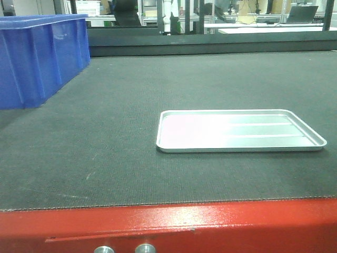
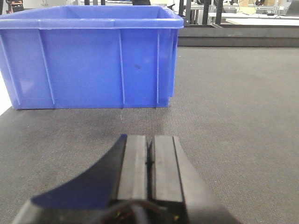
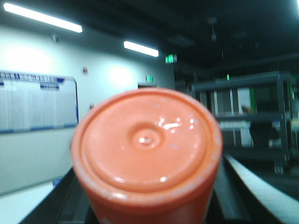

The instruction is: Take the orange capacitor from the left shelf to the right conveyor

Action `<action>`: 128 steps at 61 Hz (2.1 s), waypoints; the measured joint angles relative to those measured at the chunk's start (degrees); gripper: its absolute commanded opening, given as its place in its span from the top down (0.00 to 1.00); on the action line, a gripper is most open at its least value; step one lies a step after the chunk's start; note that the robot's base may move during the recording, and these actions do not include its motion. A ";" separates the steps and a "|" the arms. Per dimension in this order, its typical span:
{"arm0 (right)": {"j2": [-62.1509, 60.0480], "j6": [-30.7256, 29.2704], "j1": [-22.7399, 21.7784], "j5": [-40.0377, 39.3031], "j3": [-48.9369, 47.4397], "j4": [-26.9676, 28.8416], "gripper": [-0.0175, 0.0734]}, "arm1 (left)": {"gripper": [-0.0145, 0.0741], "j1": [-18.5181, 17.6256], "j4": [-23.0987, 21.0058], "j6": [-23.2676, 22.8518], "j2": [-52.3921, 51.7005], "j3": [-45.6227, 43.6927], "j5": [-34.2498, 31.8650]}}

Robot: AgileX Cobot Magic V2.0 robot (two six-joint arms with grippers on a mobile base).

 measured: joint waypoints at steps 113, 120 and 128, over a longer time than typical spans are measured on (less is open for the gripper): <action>73.89 0.00 -14.03 -23.38 -6.16 0.82 0.15 | 0.98 0.00 0.00 0.00 0.00 0.00 0.00; 73.89 0.00 -14.28 -23.25 -6.28 0.82 0.15 | 0.98 0.00 0.00 0.00 0.00 0.00 0.00; 73.89 0.00 -14.28 -23.25 -6.28 0.92 0.15 | 0.98 0.00 0.00 0.00 0.00 0.00 0.00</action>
